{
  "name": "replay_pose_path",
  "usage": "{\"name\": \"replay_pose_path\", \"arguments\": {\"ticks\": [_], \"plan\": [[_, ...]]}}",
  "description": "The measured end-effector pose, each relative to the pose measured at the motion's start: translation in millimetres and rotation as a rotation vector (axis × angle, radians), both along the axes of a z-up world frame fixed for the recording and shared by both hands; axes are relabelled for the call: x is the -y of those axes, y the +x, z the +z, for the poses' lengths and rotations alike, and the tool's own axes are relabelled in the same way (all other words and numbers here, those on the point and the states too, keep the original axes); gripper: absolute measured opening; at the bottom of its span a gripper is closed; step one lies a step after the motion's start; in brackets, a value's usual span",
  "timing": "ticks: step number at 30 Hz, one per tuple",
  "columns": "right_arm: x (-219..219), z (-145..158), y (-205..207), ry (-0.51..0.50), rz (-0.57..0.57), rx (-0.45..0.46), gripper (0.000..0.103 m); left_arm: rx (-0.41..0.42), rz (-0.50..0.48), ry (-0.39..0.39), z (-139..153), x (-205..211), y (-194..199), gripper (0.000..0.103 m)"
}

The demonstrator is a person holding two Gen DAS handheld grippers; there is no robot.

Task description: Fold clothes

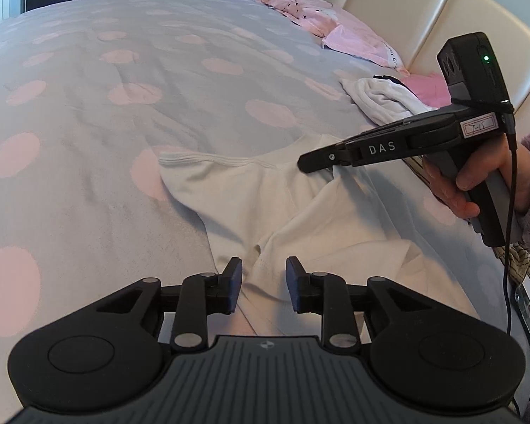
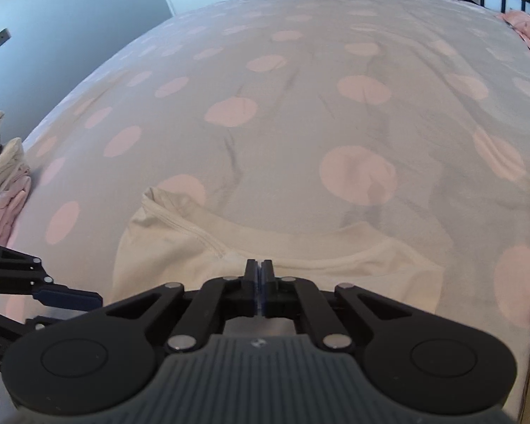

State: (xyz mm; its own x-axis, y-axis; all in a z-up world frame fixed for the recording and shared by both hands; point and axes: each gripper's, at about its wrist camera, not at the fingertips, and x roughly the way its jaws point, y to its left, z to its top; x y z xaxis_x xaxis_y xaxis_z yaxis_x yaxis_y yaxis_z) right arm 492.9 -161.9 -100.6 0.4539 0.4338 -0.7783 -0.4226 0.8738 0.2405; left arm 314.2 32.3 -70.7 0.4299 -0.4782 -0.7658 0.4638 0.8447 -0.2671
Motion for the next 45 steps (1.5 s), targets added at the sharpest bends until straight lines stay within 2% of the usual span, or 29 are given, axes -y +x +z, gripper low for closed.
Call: {"name": "replay_pose_path", "arguments": {"ticks": [7,8,9,11,13,18,21,23,26,29,31,35,39,41,43,45], "plan": [[0,-2,-3,0.006,-0.019,0.0,0.002,0.022,0.028,0.033,-6,11,5,0.024],[1,-1,-2,0.01,-0.021,-0.001,0.002,0.022,0.01,0.03,-6,12,4,0.017],[1,1,-2,0.012,-0.022,0.001,0.002,0.032,-0.009,0.034,-5,15,2,0.0],[2,3,-3,0.008,-0.021,0.013,0.002,0.059,-0.041,0.049,-1,20,-2,0.0],[2,4,-3,-0.009,-0.027,0.024,0.002,0.082,-0.026,0.074,8,19,-2,0.0],[-2,-7,-2,-0.043,-0.037,0.015,0.002,0.036,0.049,0.125,8,4,6,0.0],[3,-6,-2,-0.037,-0.063,0.018,0.008,0.015,0.053,0.094,1,1,7,0.0],[14,3,-4,-0.01,-0.1,0.048,0.012,0.008,0.05,0.113,1,3,8,0.001],[31,24,-12,0.017,-0.117,0.104,0.015,0.057,0.042,0.134,9,3,4,0.005],[40,39,-30,0.005,-0.064,0.126,0.015,0.075,0.037,0.104,18,-2,-3,0.016],[41,46,-47,0.005,-0.014,0.129,0.015,0.076,0.024,0.08,23,-5,-8,0.016],[32,45,-88,-0.024,0.091,0.119,0.015,0.073,-0.065,0.061,31,0,-24,0.016],[26,38,-118,-0.028,0.145,0.079,0.015,0.025,-0.14,0.056,30,15,-41,0.016],[23,36,-130,-0.026,0.174,0.072,0.015,-0.002,-0.172,0.036,27,21,-47,0.023],[20,35,-141,-0.023,0.208,0.073,0.015,-0.018,-0.197,0.026,23,27,-52,0.037],[15,34,-151,-0.023,0.249,0.08,0.015,-0.023,-0.205,0.037,17,32,-54,0.039]]}}
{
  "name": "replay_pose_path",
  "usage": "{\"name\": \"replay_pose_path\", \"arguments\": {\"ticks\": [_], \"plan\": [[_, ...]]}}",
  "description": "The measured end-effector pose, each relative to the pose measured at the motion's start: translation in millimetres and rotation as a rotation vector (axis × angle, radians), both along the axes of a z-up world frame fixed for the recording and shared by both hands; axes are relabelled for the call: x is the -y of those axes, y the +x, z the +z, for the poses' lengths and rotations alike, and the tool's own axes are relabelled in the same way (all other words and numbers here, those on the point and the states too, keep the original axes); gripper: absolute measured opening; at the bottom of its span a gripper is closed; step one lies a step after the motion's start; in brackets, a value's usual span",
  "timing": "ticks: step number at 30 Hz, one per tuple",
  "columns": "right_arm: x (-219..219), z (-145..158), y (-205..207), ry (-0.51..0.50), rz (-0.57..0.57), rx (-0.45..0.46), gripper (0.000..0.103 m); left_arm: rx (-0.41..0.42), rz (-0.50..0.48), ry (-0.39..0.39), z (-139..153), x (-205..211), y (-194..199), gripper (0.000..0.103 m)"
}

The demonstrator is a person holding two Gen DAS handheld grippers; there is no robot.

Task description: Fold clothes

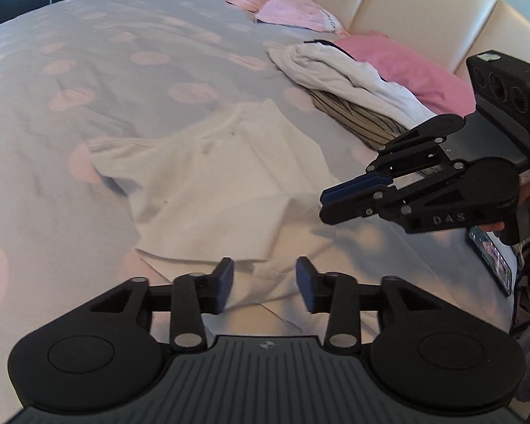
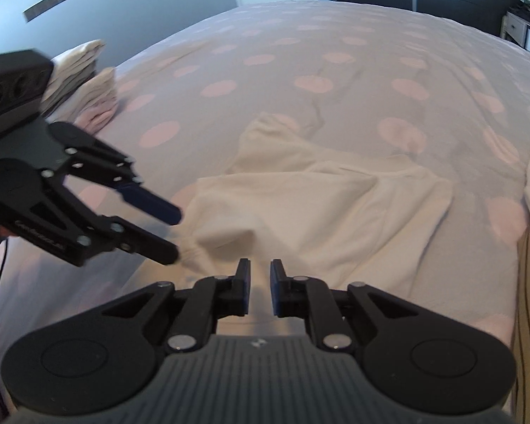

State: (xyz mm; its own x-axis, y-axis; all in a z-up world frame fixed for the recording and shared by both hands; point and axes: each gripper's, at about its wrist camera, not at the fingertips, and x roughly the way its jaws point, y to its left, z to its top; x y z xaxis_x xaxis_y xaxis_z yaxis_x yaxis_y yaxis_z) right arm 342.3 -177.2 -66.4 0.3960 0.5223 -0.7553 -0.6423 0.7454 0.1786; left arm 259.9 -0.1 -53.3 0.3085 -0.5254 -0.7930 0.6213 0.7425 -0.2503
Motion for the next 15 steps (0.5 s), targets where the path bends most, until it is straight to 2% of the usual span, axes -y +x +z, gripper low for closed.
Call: {"name": "replay_pose_path", "arguments": {"ticks": [3,5,6,7,11,15], "plan": [[-6,-5,-2,-0.004,0.013,0.001,0.015,-0.02,0.014,0.022,-11,8,3,0.037],[-7,-9,2,-0.008,0.007,-0.006,0.015,-0.035,-0.012,0.007,-15,13,3,0.023],[-6,-10,3,-0.009,0.001,-0.01,0.017,-0.027,-0.047,0.006,-15,17,-1,0.01],[-4,-10,4,-0.003,-0.004,-0.011,0.017,-0.007,-0.085,0.016,-14,20,-5,0.004],[1,-8,5,0.02,-0.004,-0.015,0.02,0.046,-0.18,0.066,-14,19,-23,0.003],[2,-7,5,0.038,-0.004,-0.018,0.021,0.04,-0.205,0.084,-17,4,-28,0.002]]}}
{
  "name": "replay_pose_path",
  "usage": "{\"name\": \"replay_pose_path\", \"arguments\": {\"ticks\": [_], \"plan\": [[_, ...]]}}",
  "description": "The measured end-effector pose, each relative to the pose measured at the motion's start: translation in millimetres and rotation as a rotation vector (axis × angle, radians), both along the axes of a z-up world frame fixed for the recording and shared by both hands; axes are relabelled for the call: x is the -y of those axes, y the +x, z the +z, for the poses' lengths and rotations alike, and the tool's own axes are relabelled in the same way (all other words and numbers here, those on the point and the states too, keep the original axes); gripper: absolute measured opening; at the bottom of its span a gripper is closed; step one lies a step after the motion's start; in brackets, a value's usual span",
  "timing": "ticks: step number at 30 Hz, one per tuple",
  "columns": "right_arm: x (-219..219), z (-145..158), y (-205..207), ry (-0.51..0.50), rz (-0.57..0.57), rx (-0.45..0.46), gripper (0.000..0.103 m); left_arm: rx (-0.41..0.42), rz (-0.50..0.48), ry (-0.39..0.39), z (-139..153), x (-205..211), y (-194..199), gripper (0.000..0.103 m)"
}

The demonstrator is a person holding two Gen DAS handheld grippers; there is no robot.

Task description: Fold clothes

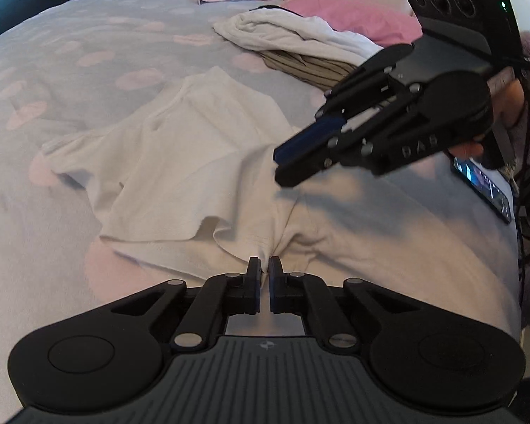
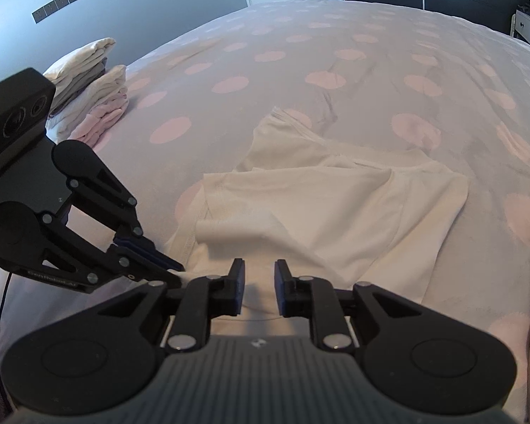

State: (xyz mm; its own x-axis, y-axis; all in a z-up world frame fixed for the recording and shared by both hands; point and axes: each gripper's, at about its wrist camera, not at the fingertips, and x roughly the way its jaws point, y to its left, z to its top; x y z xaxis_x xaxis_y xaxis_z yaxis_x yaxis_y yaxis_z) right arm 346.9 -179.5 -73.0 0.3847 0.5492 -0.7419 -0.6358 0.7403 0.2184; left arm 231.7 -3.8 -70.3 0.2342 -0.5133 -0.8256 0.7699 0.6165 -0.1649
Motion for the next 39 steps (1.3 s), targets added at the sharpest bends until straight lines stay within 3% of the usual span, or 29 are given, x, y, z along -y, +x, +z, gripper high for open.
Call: {"name": "replay_pose_path", "arguments": {"ticks": [6,11,16,20,24,27,31,33,36,39], "plan": [[-4,-4,8,0.009,-0.025,0.006,0.022,-0.031,-0.004,0.013,-1,-9,0,0.002],[-21,-23,6,-0.062,0.027,-0.018,0.025,-0.029,0.049,0.006,4,-13,8,0.005],[-22,-12,-2,-0.067,0.055,0.033,0.032,0.029,0.177,-0.043,22,-33,27,0.045],[-28,-1,-13,-0.046,0.109,0.064,0.035,0.024,0.337,-0.061,17,-47,53,0.046],[-43,-2,-24,-0.049,0.177,0.062,0.04,-0.05,0.442,-0.083,0,-55,77,0.046],[-54,-5,-29,-0.076,0.214,0.102,0.041,-0.073,0.453,-0.08,-7,-57,82,0.042],[-67,-12,-33,-0.097,0.256,0.119,0.041,-0.083,0.453,-0.098,-9,-57,84,0.017],[-74,-17,-37,-0.123,0.281,0.139,0.038,-0.067,0.442,-0.095,-6,-54,83,0.011],[-81,-22,-40,-0.17,0.289,0.162,0.012,-0.052,0.412,-0.086,1,-48,80,0.004],[-78,-19,-38,-0.174,0.27,0.163,0.005,-0.034,0.39,-0.055,8,-39,79,0.002]]}}
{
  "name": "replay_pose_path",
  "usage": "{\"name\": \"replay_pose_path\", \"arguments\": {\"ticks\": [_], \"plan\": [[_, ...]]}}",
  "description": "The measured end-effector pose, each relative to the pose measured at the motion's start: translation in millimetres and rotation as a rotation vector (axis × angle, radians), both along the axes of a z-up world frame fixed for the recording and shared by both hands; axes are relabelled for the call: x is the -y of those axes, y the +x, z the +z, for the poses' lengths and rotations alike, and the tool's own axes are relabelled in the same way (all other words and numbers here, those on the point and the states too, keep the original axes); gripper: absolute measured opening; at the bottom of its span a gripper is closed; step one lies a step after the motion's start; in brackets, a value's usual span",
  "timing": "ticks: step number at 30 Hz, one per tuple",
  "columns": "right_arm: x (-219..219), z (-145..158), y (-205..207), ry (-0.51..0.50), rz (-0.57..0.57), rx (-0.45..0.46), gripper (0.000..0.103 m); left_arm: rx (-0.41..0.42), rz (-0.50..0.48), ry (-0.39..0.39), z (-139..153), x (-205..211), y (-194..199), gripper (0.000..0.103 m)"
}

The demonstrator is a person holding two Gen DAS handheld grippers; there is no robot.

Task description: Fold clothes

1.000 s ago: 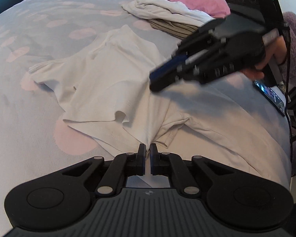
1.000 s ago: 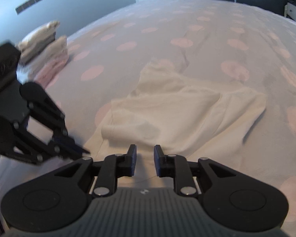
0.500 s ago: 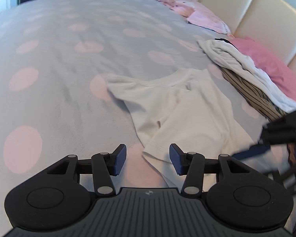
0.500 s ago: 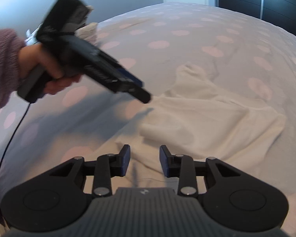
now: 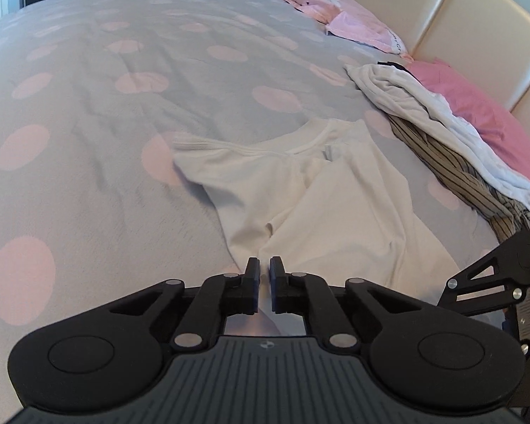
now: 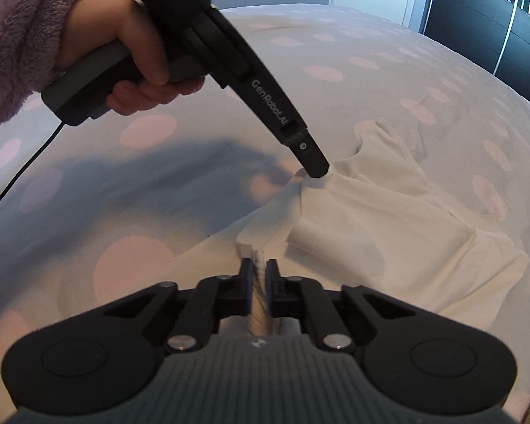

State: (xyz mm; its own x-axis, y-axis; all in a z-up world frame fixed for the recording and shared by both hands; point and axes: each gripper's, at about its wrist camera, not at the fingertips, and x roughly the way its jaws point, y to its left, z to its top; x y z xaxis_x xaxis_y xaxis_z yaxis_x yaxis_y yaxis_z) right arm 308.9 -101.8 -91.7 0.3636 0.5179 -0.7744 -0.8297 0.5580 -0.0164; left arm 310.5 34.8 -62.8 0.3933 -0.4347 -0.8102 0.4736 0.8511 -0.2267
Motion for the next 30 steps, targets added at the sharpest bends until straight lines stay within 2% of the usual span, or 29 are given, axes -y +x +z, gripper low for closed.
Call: {"name": "replay_pose_path", "arguments": {"ticks": [4,8,12,15,22,26,27,29,30], "plan": [[8,13,1,0.018,-0.019,-0.021,0.005,0.03,-0.023,0.029,13,10,0,0.001],[22,31,4,0.082,-0.062,-0.039,0.005,0.07,-0.035,0.018,32,19,4,0.001],[46,44,11,0.158,-0.173,-0.059,0.005,0.11,-0.028,-0.022,47,33,13,0.001],[64,45,15,0.17,-0.268,-0.073,0.004,0.13,-0.039,-0.054,53,50,22,0.001],[94,26,24,0.134,-0.453,-0.169,0.004,0.138,-0.104,-0.083,39,108,31,0.001],[105,9,28,0.132,-0.485,-0.25,0.005,0.131,-0.106,-0.073,22,126,33,0.001],[105,6,28,0.123,-0.479,-0.255,0.007,0.135,-0.099,-0.067,19,126,33,0.003],[105,5,23,0.097,-0.482,-0.244,0.01,0.146,-0.083,-0.072,17,123,32,0.017],[107,6,22,0.082,-0.488,-0.235,0.012,0.156,-0.073,-0.08,18,119,31,0.03]]}}
